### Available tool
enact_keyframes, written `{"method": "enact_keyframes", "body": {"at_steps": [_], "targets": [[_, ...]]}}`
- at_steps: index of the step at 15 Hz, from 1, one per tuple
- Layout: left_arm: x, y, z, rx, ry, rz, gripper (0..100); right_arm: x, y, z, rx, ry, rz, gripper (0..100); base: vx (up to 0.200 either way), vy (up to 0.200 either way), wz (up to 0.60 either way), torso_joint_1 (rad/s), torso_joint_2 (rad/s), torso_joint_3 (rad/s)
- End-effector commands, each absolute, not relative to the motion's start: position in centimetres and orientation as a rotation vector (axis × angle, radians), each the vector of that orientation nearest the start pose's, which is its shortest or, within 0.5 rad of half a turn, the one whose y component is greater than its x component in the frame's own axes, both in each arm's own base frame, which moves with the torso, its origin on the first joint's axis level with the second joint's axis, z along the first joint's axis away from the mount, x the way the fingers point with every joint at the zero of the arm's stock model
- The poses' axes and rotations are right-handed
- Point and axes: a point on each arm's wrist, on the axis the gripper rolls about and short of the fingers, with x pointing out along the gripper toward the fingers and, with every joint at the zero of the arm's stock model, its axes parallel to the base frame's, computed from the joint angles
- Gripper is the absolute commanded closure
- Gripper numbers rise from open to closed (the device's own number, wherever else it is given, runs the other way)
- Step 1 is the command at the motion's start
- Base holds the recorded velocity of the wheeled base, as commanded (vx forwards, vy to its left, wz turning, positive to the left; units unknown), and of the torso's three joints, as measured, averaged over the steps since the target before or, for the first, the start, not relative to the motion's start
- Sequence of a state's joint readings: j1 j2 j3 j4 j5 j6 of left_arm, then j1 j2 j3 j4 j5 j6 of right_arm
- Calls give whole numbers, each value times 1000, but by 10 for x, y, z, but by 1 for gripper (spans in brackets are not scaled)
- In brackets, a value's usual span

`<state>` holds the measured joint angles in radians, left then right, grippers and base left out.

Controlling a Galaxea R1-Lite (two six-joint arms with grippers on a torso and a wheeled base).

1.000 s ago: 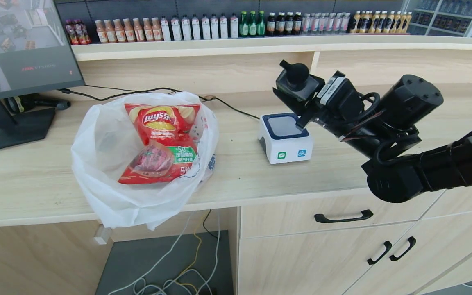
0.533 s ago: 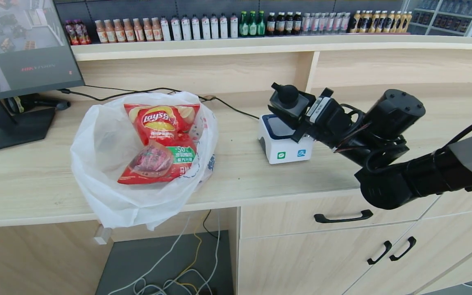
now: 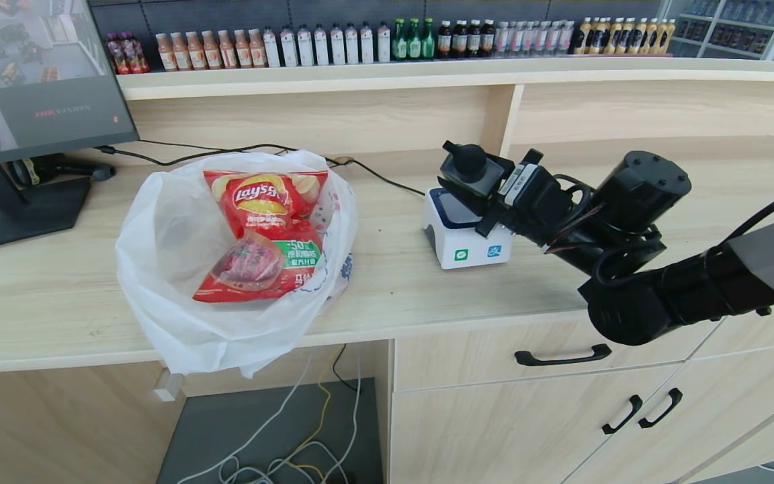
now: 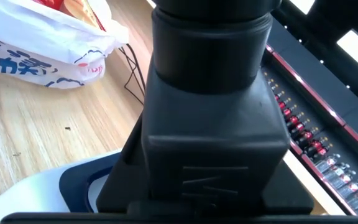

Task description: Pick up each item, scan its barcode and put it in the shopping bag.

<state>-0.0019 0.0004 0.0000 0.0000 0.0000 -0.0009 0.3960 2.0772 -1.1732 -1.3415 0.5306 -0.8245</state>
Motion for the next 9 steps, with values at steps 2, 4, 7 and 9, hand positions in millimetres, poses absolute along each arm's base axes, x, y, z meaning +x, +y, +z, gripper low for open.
{"method": "enact_keyframes", "body": {"at_steps": [2, 4, 7, 9], "targets": [[-23, 0, 75, -2, 0, -2, 0, 367, 167, 213, -781, -800, 675, 100, 0, 0, 0, 0, 0, 0], [-23, 0, 75, -2, 0, -2, 0, 367, 167, 213, -781, -800, 675, 100, 0, 0, 0, 0, 0, 0], [-23, 0, 75, -2, 0, -2, 0, 367, 166, 214, -781, -801, 673, 100, 0, 0, 0, 0, 0, 0], [-23, 0, 75, -2, 0, -2, 0, 366, 167, 214, -780, -803, 675, 100, 0, 0, 0, 0, 0, 0]]}}
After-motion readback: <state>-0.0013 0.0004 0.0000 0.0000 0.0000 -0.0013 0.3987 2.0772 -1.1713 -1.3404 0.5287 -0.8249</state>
